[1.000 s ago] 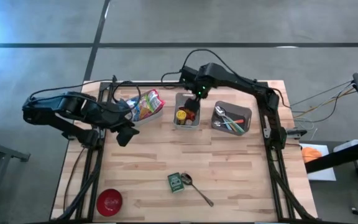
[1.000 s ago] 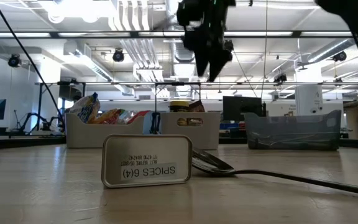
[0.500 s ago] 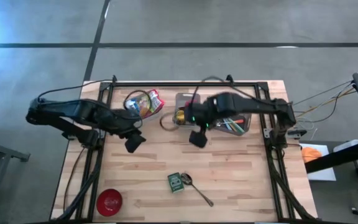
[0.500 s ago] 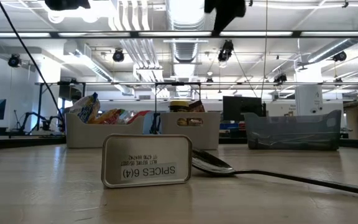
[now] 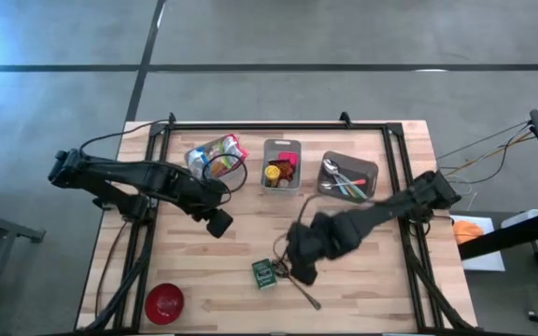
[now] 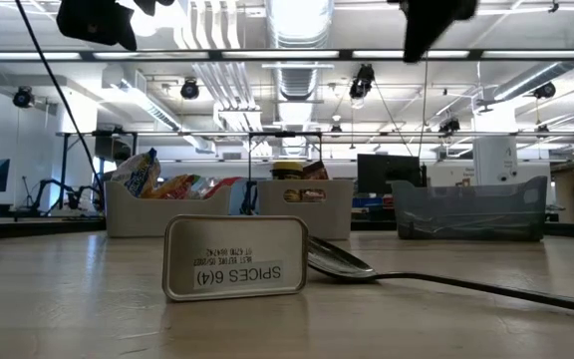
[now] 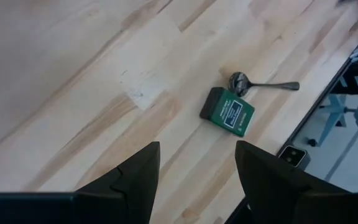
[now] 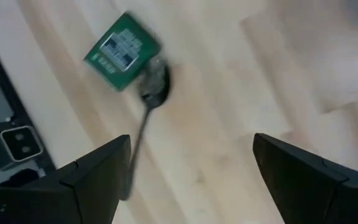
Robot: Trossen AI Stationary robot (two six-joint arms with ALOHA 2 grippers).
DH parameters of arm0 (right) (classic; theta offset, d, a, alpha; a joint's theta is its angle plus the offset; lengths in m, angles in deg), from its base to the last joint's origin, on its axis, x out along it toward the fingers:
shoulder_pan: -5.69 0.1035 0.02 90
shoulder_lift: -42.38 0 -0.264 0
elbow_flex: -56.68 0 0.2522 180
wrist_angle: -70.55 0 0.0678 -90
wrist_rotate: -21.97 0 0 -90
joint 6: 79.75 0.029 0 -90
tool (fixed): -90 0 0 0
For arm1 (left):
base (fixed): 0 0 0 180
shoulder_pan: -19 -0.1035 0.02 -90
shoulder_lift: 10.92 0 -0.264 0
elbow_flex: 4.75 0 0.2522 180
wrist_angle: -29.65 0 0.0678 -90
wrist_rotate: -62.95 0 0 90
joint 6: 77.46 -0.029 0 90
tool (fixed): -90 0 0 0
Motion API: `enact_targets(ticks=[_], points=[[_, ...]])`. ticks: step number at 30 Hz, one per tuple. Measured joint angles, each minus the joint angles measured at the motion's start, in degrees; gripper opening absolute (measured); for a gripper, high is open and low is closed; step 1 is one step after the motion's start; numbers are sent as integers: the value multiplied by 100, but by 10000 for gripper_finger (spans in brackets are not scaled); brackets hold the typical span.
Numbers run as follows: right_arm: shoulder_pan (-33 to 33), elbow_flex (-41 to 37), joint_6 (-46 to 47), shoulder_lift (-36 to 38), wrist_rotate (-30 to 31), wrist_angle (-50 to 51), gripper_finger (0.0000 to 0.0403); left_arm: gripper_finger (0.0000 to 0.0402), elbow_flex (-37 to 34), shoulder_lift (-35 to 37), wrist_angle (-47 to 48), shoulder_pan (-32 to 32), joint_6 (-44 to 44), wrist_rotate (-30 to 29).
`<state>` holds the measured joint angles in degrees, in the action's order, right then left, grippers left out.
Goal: Pick & Place Food Item
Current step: Put the black spoon into the black bin
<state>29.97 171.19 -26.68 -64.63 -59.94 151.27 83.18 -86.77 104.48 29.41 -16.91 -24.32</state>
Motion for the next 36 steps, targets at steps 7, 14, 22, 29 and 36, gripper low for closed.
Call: enact_targets(ticks=[7, 14, 22, 29, 36], points=[[333, -1288, 573, -9, -108, -1677, 336, 212, 0, 11, -3, 0, 236, -62], [428, -2029, 769, -9, -233, -2468, 336, 212, 0, 11, -3, 0, 259, -165], [480, -2160, 500, -238, -258, -2941, 336, 212, 0, 11, -1, 0, 259, -165], [498, -1348, 55, -1050, -326, -2323, 336, 212, 0, 11, -5, 0, 257, -165], [498, -933, -118, -1445, -381, -2267, 300, 212, 0, 11, -3, 4, 257, -159]])
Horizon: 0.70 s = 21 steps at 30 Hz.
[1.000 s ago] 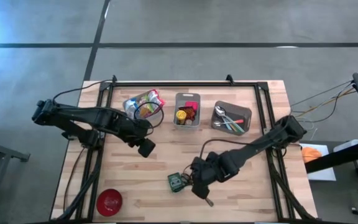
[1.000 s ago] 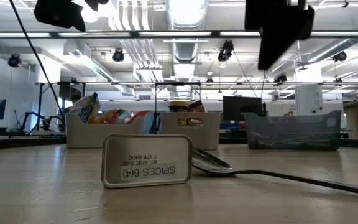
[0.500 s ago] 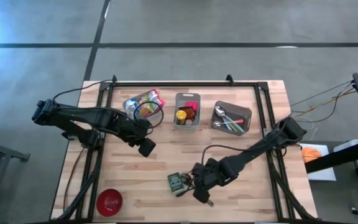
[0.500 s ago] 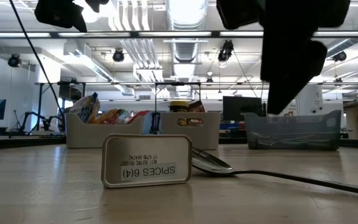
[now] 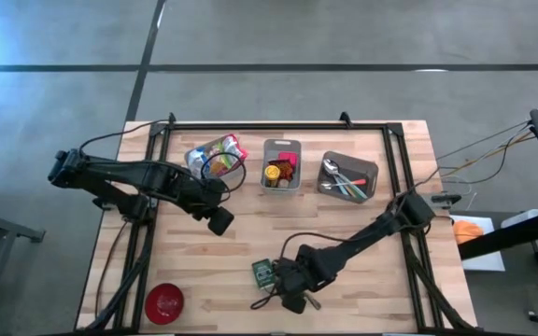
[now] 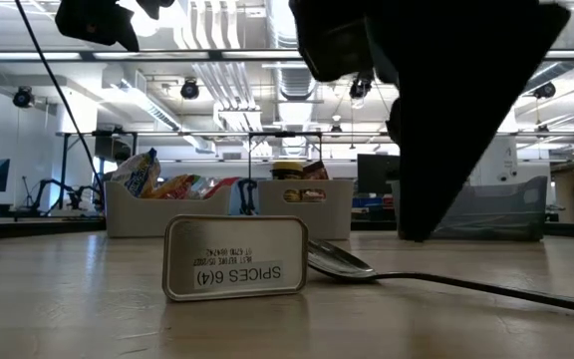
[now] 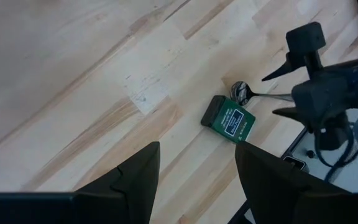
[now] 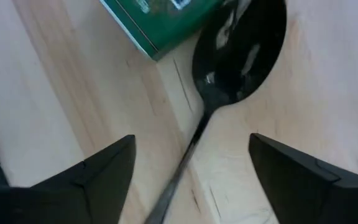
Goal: Pick & Place Food Item
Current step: Put the black spoon into the black bin
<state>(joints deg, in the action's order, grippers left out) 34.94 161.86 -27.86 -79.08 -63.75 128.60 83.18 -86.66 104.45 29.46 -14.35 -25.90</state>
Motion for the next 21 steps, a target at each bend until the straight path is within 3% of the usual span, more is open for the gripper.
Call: enact_targets(ticks=[7, 16, 21], points=[[-4, 29, -11, -237, -142, 41, 202, 212, 0, 0, 2, -2, 0, 35], [-22, 38, -118, -425, -138, 67, 117, 212, 0, 0, 2, -2, -1, 75], [-26, 34, -57, -455, -131, 140, 29, 212, 0, 0, 6, -2, -22, 102]])
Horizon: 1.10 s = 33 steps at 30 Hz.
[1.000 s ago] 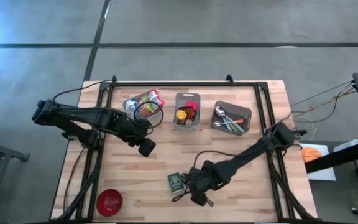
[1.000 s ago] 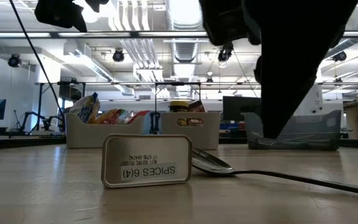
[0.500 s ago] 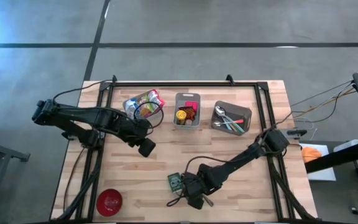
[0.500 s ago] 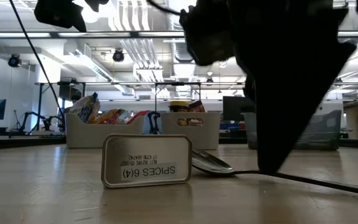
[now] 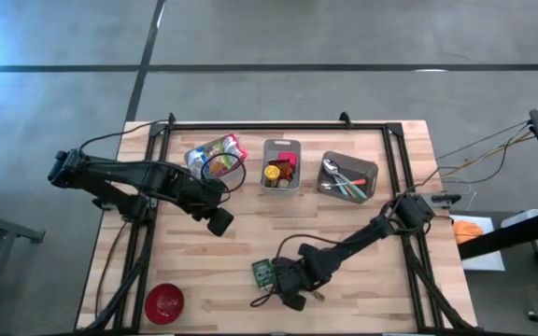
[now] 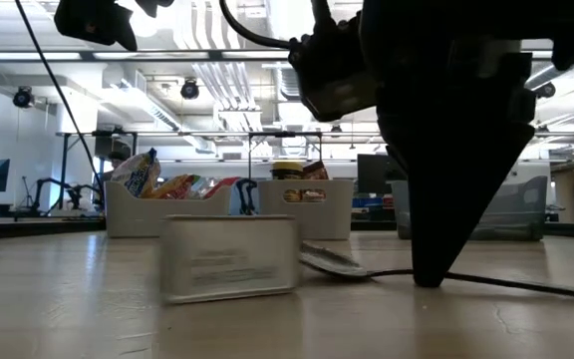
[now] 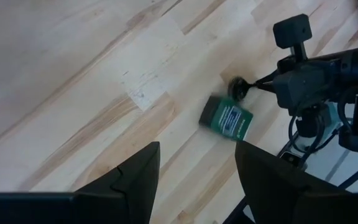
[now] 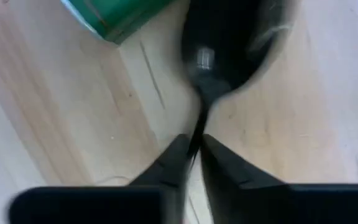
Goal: Pick & Place Food Item
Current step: Put the black spoon into the black bin
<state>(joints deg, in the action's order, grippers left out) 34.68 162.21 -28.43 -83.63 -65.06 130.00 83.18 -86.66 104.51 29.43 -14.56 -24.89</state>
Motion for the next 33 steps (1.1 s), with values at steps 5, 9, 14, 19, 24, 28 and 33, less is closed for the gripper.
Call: enact_targets(ticks=[5, 9, 14, 19, 24, 28, 33], points=[[-2, -5, 18, 80, -20, 26, 12, 212, 0, 0, 14, 0, -117, 1], [-7, -18, 56, 176, -68, 85, 10, 212, 0, 0, 38, 0, -142, 1], [4, -26, 133, 457, -107, 208, 9, 212, 0, 0, 58, 19, -155, 1], [-28, -24, 165, 945, 55, 507, 9, 212, 0, 2, 64, 93, -153, 3], [-219, -20, 162, 1736, 600, 1494, 8, 212, 0, 4, 84, 188, -153, 3], [-571, -20, 136, 2369, 1118, 2398, 8, 212, 0, 4, 86, 227, -155, 3], [-1318, -53, -253, 3007, 1388, 3295, 8, 212, 0, 4, 42, 227, -385, 3]])
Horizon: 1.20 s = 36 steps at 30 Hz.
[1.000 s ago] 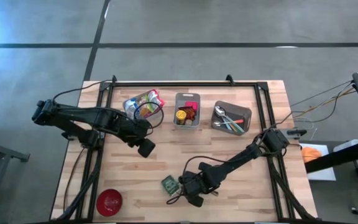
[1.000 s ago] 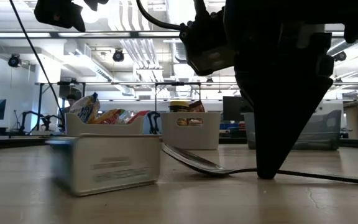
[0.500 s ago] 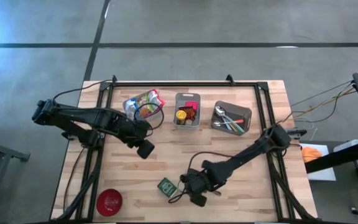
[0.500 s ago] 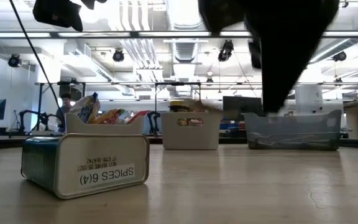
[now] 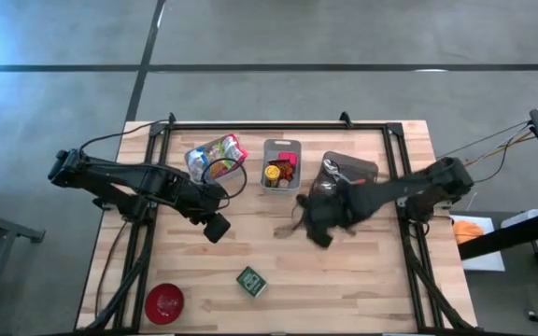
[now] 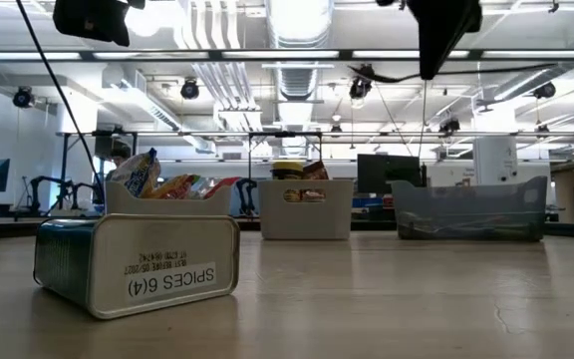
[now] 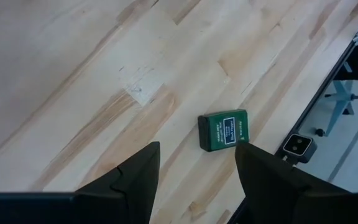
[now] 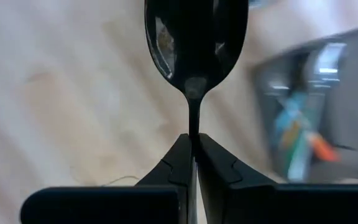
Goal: Pick & Place Food Item
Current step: Put the black spoon into the black bin
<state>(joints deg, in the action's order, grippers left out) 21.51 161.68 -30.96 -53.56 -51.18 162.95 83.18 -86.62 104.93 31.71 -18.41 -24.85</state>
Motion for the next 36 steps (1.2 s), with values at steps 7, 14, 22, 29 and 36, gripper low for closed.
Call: enact_targets(ticks=[7, 14, 22, 29, 36], points=[[-1433, -448, -990, 629, 140, 342, 8, 212, 2, 0, -2, -1, -213, -2], [-2821, -1502, -2117, 785, 133, -392, 8, 212, 2, 0, -2, -2, -326, -21], [-3606, -2668, -3079, 795, 56, -1345, 8, 212, 2, 0, 0, -2, -378, -22], [-3863, -3161, -3327, 852, -243, -1896, 8, 212, 0, 0, 0, -5, -420, -26], [-3918, -3582, -3323, 851, -368, -2329, 8, 212, 2, 0, 0, -7, -377, -26]])
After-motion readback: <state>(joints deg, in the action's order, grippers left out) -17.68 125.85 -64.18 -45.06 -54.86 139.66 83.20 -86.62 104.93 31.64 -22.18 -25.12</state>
